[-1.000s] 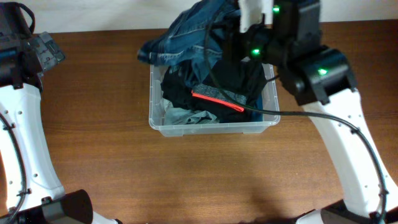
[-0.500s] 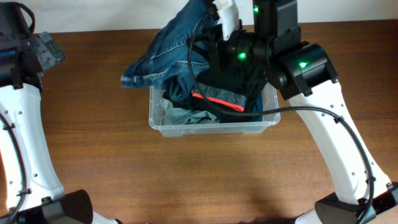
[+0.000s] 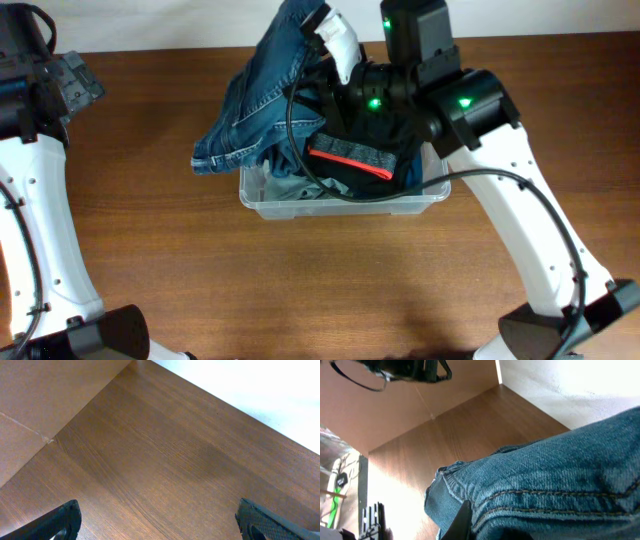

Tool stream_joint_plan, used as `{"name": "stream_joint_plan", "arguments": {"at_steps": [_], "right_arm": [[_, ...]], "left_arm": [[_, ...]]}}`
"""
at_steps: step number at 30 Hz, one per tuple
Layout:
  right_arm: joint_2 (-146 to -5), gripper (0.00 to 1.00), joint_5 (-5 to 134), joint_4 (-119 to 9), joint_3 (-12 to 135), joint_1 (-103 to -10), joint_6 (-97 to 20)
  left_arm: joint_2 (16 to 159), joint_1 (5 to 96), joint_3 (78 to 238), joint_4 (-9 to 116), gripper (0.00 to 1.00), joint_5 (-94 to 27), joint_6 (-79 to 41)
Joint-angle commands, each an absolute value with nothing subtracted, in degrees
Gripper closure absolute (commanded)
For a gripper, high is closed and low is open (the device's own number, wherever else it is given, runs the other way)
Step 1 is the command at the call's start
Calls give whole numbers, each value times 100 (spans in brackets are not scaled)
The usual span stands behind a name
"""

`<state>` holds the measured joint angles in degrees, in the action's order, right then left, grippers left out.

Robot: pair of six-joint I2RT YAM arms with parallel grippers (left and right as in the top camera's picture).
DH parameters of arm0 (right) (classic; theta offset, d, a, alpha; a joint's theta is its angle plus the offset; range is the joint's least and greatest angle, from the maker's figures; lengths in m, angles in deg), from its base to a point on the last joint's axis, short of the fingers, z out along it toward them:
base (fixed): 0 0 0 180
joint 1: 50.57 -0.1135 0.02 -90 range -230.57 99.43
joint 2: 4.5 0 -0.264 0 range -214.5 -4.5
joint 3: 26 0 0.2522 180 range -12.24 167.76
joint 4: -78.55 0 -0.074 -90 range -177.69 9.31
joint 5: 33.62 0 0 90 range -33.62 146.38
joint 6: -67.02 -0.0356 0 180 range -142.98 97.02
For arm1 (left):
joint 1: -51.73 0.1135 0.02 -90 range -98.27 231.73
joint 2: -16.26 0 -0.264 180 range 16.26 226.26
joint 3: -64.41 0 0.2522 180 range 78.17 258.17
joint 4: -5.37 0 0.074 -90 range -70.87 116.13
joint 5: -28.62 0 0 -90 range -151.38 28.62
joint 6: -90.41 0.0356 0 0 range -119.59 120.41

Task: Pack container
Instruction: 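Lower the blue jeans into the container over the black clothes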

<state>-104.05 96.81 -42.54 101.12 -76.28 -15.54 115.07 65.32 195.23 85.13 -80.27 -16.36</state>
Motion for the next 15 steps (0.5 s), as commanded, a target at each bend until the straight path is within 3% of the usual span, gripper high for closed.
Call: {"name": "stream_joint_plan", "arguments": {"at_steps": [1,15], "right_arm": [[-10564,96,10282,-4464,10402,-7655,-1116],[-10934,96,11021,-4713,10409,-7655,-970]], "left_arm": [[11439,6541,19534,8499,1,-8051,-1691],[11439,6541,19534,8499,1,-8051,-1691]]}}
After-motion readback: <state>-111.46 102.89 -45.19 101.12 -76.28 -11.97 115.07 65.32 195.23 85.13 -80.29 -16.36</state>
